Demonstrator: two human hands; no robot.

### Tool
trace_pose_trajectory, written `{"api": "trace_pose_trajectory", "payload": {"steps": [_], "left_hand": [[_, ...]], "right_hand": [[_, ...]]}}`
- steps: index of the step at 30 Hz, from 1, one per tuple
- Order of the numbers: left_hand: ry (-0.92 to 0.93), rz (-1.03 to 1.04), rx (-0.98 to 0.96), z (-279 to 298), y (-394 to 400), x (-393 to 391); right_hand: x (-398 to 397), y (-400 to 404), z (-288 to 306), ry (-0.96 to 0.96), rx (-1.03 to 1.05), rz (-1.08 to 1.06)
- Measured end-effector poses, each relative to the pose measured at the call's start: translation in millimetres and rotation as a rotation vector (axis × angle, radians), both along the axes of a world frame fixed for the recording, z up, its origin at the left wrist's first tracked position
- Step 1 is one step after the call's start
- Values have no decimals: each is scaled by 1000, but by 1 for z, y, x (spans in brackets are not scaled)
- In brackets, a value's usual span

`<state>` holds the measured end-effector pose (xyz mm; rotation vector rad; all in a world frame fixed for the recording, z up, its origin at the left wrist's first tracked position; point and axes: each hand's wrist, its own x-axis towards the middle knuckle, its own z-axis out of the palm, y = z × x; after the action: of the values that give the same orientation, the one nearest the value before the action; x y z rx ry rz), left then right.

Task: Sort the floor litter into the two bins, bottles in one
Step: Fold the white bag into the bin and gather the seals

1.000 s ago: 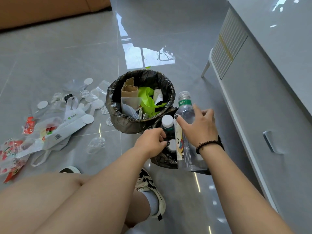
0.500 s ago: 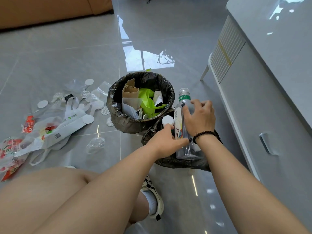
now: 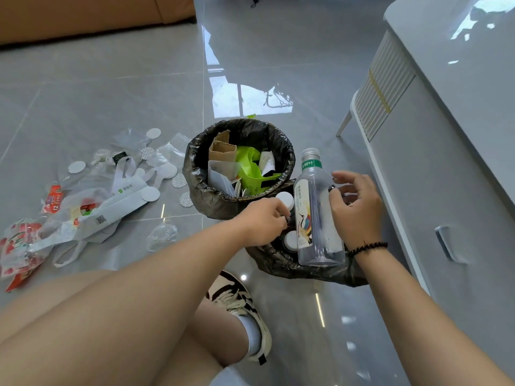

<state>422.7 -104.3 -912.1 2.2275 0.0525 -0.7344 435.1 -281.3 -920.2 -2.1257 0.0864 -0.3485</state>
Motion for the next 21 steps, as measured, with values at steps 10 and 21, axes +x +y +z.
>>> {"api": "trace_pose_trajectory", "payload": {"steps": [10, 21], "left_hand": [[-86, -114, 155, 47, 66, 36], [24, 41, 209, -2, 210, 58]], "right_hand": [[18, 102, 49, 30, 255, 130], [95, 285, 43, 379, -504, 712]]}}
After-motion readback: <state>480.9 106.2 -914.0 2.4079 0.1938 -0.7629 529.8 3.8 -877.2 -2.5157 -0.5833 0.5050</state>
